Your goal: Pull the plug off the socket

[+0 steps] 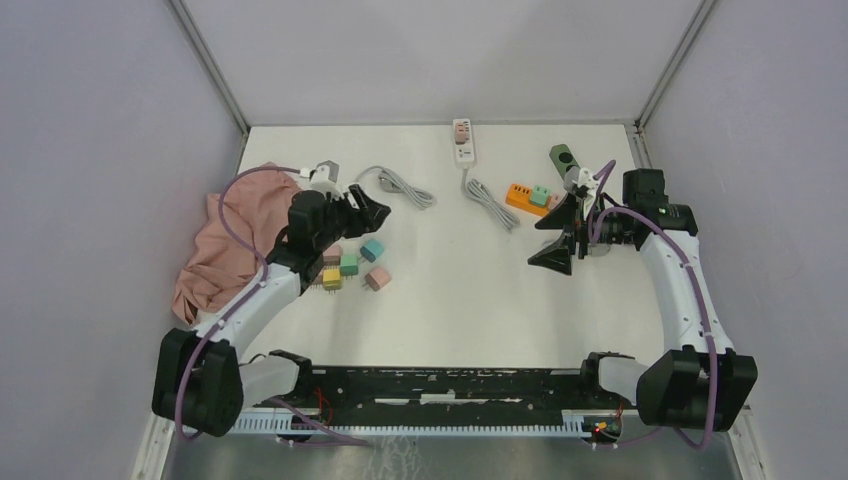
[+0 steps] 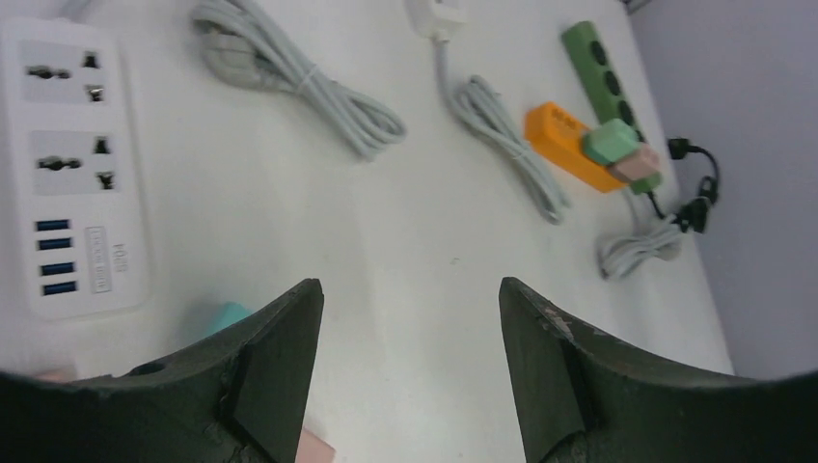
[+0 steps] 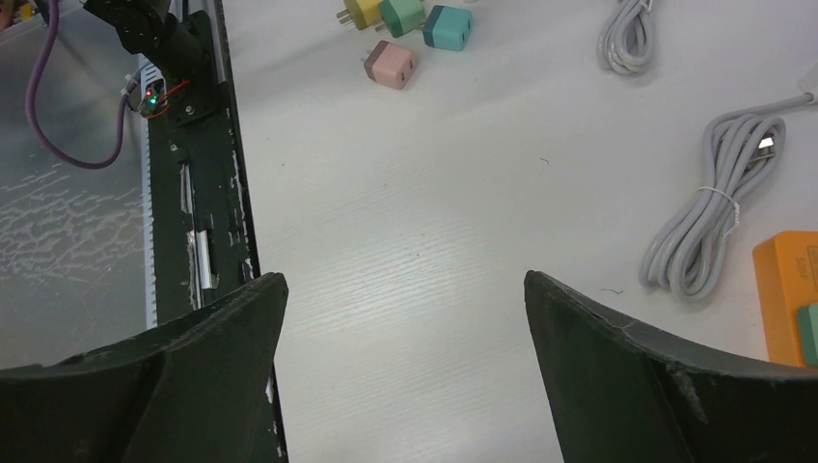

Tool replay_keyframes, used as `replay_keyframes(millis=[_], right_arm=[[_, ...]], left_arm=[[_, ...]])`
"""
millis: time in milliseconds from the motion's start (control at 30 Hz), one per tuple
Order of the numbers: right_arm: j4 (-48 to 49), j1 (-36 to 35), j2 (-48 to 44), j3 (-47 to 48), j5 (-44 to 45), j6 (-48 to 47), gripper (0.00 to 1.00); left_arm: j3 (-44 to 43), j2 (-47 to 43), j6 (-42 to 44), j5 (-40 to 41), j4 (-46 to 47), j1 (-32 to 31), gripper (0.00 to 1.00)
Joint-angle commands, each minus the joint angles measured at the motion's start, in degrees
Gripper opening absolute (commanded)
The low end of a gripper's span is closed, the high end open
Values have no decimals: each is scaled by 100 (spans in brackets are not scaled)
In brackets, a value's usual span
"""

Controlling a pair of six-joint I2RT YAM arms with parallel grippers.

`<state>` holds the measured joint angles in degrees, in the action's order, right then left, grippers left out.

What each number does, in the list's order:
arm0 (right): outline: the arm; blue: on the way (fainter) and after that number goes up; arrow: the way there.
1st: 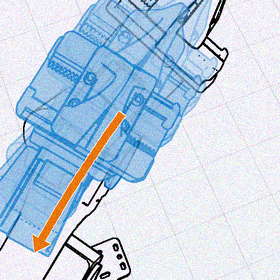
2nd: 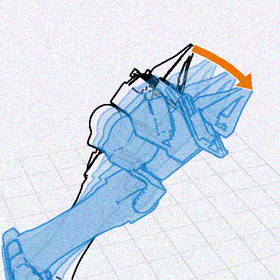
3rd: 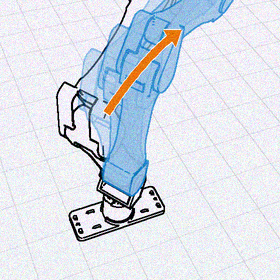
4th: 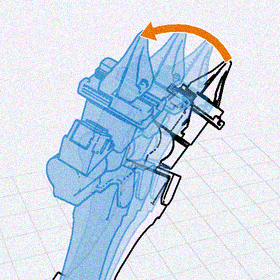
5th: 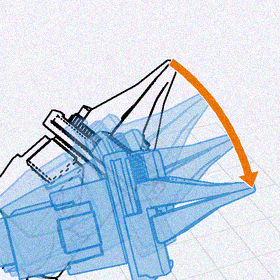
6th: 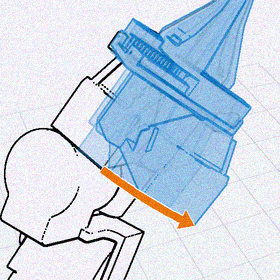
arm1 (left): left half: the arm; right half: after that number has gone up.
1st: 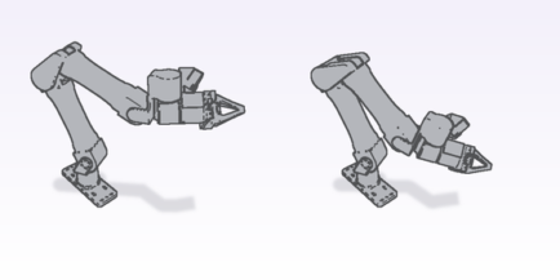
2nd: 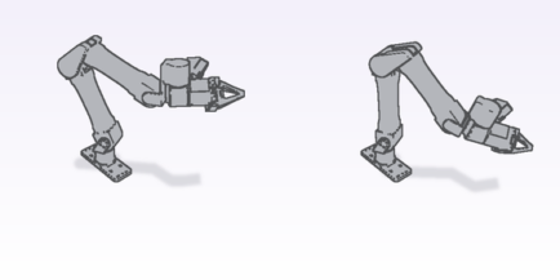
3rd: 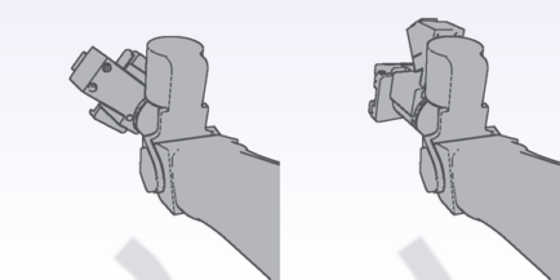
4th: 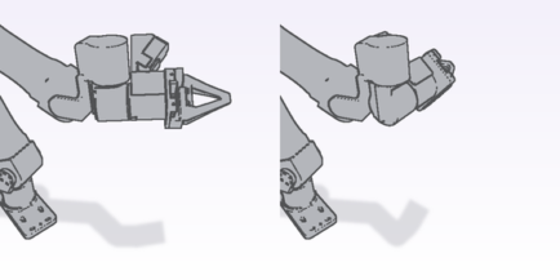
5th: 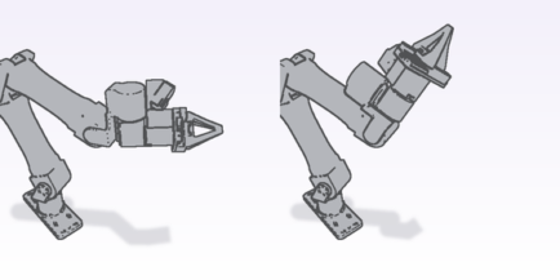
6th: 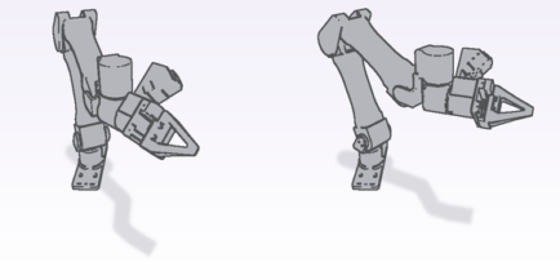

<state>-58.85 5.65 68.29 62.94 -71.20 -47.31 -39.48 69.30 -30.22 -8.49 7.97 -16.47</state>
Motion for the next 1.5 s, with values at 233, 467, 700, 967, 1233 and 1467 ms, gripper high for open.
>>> replay_keyframes(millis=[233, 467, 700, 967, 1233, 1467], right_arm=[[-145, 58, -202, -60, -418, -491, 100], [-695, 59, -183, 17, -403, -1303, 100], [-845, 54, -184, 327, -190, -1851, 100], [988, -309, -40, 694, 738, 198, 100], [2490, -1780, 908, 1328, 2861, 1998, 100], [3723, -2390, 1862, 964, 4725, 2966, 100]], left_arm=[[-157, -1528, -693, -1879, 406, 8, 75], [-1066, -1976, 542, -1975, -1497, 3, 82], [-761, -2589, 1991, -1026, -2251, 3, 96], [21, -2933, 2233, -177, -2082, -1, 100], [58, -2983, 2273, 388, -2166, 3, 100], [108, -2992, 2227, 442, -2152, 12, 100]])
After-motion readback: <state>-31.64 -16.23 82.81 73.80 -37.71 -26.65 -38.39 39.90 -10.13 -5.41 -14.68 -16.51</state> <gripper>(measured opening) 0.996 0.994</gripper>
